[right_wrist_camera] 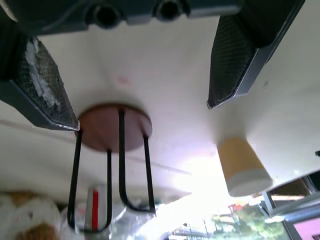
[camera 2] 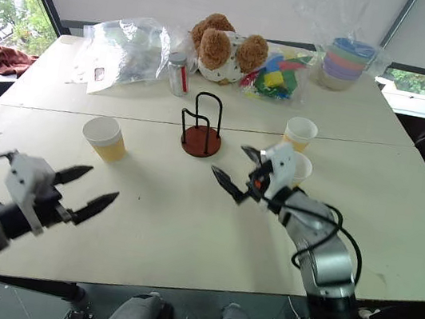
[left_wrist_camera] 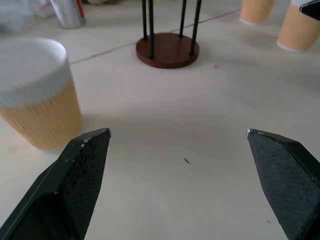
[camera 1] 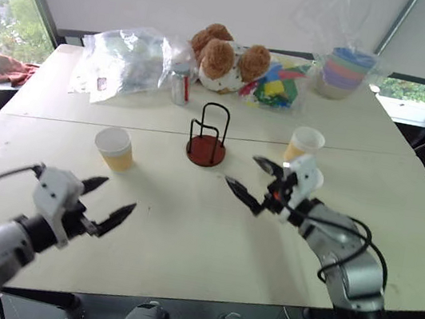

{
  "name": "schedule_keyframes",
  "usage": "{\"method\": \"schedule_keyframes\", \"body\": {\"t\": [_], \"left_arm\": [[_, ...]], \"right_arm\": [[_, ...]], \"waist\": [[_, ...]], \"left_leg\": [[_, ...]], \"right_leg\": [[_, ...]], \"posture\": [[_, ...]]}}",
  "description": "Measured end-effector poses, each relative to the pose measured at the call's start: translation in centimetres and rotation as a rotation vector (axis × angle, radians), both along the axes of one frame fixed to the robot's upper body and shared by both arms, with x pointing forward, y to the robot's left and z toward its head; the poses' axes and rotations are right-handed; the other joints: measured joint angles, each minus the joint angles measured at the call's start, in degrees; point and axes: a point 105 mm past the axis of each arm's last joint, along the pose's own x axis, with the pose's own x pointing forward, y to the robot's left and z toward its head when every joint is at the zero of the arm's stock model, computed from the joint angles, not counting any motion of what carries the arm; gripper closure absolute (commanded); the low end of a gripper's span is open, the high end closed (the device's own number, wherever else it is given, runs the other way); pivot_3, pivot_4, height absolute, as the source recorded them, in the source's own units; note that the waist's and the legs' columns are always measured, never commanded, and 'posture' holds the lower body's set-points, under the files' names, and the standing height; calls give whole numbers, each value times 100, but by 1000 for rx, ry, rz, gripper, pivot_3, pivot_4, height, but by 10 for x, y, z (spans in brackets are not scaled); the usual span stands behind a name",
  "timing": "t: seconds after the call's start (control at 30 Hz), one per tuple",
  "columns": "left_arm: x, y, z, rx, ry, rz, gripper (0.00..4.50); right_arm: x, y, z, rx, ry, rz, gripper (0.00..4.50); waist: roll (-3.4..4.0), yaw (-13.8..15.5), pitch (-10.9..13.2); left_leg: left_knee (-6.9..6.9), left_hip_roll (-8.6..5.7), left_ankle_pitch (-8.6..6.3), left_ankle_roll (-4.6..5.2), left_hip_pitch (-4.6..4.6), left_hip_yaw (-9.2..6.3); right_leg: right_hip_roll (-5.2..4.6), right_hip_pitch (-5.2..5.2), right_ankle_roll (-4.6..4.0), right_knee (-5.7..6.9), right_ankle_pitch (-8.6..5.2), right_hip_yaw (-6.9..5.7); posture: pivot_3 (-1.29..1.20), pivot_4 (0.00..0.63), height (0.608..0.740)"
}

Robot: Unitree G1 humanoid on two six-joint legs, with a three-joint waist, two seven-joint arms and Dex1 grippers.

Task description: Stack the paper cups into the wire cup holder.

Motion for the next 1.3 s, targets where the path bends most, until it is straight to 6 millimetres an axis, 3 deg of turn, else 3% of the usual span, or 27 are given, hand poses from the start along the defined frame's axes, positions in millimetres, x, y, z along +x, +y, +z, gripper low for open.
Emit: {"method": "schedule_keyframes", "body": {"t": [0.1,0.27,0.4,0.6,0.73,0.93,1.0,1.13,1.3], "left_arm": [[-3,6,21,11,32,-71,0],[-11,11,36,-19,100,-125,0],[-14,15,48,-31,98,-125,0],[-13,23,48,-36,96,-81,0],[-13,26,45,-33,101,-56,0],[-12,30,42,-21,103,-34,0],[-13,31,41,-18,105,-26,0],[-10,31,44,-5,86,-22,0],[-5,36,50,1,68,-23,0]], "right_arm": [[25,11,14,-21,-15,-10,41],[50,24,-4,-13,98,-8,41],[55,41,-5,38,157,64,41],[59,64,-2,100,209,131,41],[63,74,-5,122,232,141,1269],[67,77,-7,127,216,129,4432],[69,76,7,139,168,124,4482],[65,81,3,145,187,133,4482],[26,82,18,145,143,225,4482]], "waist": [[1,-55,1],[4,-126,4],[8,-145,7],[10,-149,9],[11,-152,9],[11,-177,9],[7,-212,6],[4,-281,4],[5,-267,4]], "left_leg": [[-10,-4,1,-2,-3,0],[-17,-8,14,-26,-14,7],[-19,-6,16,-29,-33,7],[-25,-3,17,-32,-33,7],[-29,-4,23,-45,-35,6],[-46,-4,35,-66,-43,6],[-56,-4,38,-70,-43,6],[-96,-6,51,-92,-41,5],[-109,-3,58,-102,-83,1]], "right_leg": [[0,-2,3,-1,1,-2],[-1,-16,4,-4,2,-1],[-1,-40,22,0,12,0],[-6,-49,21,8,12,2],[-10,-54,19,9,11,3],[-13,-70,21,8,12,4],[-13,-73,22,7,13,3],[-15,-87,22,1,14,4],[-10,-136,23,10,14,2]], "posture": [[0,150,740],[0,150,740],[0,150,740],[0,150,740],[0,150,740],[0,150,740],[0,150,740],[0,150,740],[0,150,740]]}}
